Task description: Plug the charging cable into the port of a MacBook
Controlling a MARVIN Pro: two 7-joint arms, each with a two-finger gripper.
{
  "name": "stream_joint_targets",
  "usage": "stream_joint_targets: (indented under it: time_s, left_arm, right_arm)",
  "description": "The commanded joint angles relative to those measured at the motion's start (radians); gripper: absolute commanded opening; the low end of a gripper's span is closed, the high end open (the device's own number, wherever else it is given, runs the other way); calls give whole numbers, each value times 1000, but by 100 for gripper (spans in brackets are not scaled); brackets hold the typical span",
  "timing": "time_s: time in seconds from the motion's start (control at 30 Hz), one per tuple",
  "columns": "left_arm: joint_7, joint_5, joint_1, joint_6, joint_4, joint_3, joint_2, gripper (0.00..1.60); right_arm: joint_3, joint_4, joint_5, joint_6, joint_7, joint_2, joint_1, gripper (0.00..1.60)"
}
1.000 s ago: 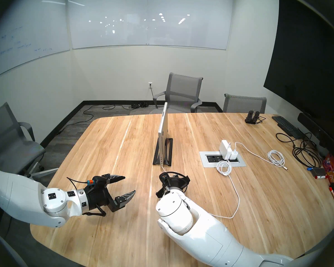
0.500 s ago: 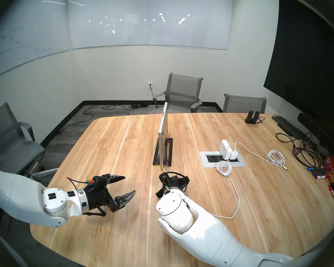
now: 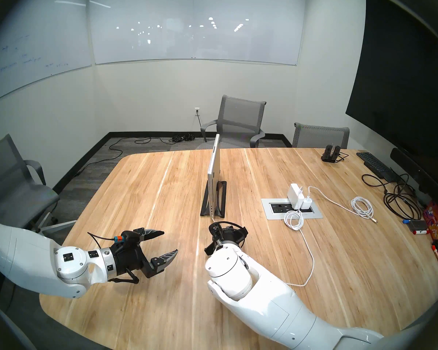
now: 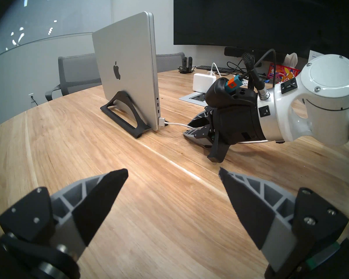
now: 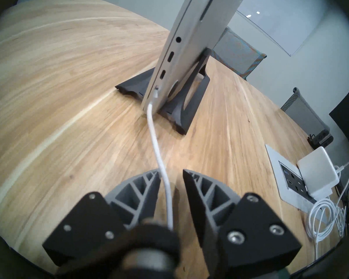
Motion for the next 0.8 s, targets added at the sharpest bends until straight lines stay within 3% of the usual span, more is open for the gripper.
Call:
stream_joint_targets:
  time_s: [0.0,0.57,0.77]
  left_arm:
    - [2,2,-7,-4,-4,-9,-2,160]
    - [2,2,-7,-4,-4,-9,-2,160]
    - [2,2,-7,-4,-4,-9,-2,160]
  right_arm:
    - [4,6,0,-19,11,-17,35,87]
    - [14,55,-10,-39,50,-40,75,76]
    - [20,56,-12,-38,58,-41,75,62]
